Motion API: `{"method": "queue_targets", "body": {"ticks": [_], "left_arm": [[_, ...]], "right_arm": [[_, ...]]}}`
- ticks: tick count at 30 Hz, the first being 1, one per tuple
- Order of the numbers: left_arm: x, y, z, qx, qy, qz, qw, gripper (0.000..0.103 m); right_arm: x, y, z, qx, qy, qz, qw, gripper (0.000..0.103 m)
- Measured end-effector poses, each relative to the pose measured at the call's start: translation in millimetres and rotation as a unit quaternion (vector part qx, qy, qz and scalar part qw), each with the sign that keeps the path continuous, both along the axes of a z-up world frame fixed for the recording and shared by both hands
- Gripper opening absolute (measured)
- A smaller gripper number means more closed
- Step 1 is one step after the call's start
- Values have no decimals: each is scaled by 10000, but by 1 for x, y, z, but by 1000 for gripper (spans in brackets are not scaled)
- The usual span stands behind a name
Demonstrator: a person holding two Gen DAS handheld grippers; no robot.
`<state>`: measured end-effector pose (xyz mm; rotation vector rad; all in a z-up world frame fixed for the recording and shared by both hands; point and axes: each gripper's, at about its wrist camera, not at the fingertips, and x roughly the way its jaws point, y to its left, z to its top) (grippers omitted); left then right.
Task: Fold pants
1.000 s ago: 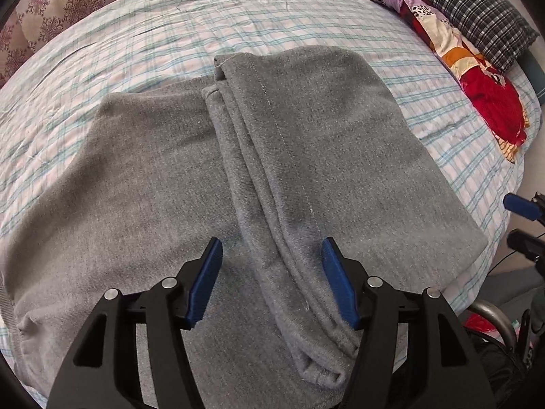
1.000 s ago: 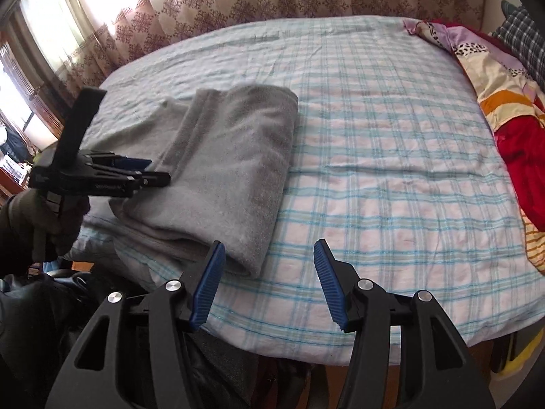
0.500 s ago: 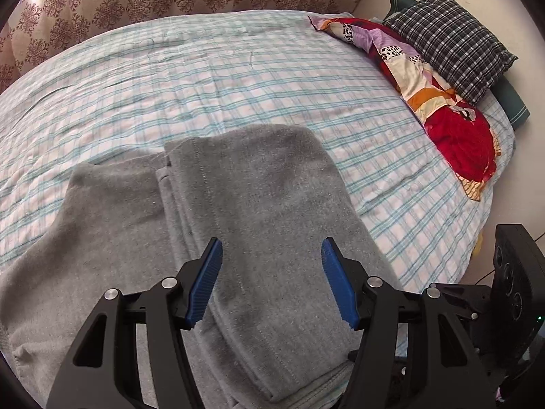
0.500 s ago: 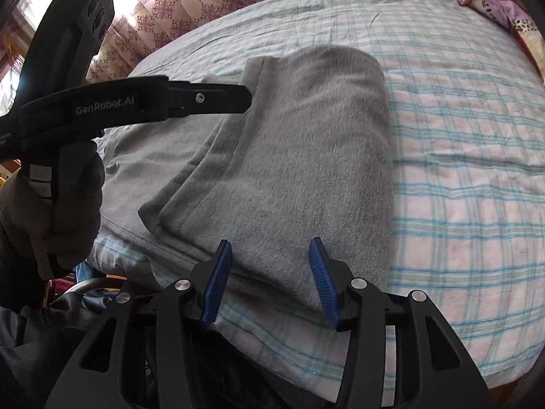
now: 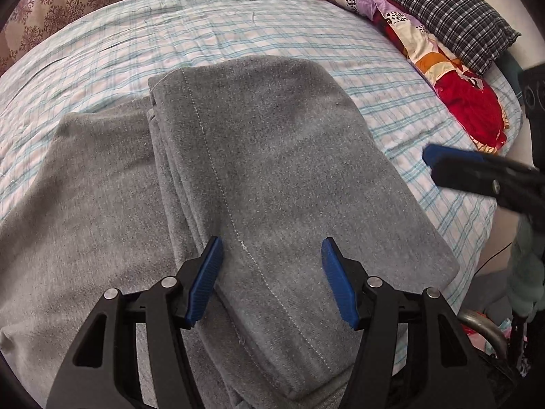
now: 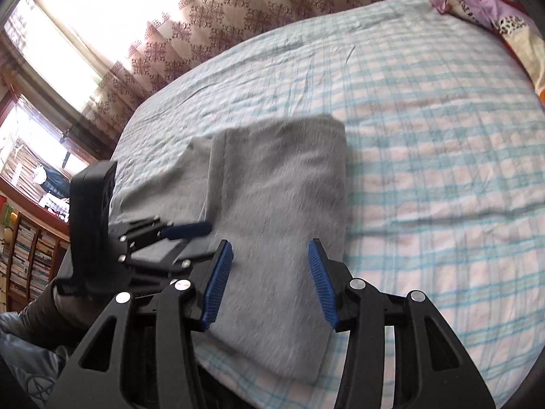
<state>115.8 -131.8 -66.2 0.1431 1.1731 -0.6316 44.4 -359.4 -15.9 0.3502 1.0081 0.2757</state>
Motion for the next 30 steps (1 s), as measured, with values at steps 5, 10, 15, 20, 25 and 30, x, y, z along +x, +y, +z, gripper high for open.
{"method": "queue_targets", "body": {"ticks": [5, 10, 15, 20, 25, 30], "left_arm": [[-6, 0, 0, 64, -89, -50, 9999, 62], [-10, 2, -1, 63, -137, -143, 9998, 62], [-18, 3, -2, 147, -303, -296, 9990, 62], [-20, 5, -3, 136, -356, -335, 9987, 62], [-28, 10, -2, 109, -372, -408, 9984, 62], [-31, 18, -4, 59, -197, -471, 9987, 72]], "right_arm": [[64, 2, -8, 24, -86, -49, 9999, 46], [114, 15, -37, -491, 169, -35, 9986, 45], [134, 26, -54, -991, 193, 38, 9949, 41], [130, 27, -53, -1070, 143, 87, 9941, 41], [98, 11, -26, -858, -67, -95, 9962, 43], [59, -11, -18, -748, 51, -296, 9968, 44]]}}
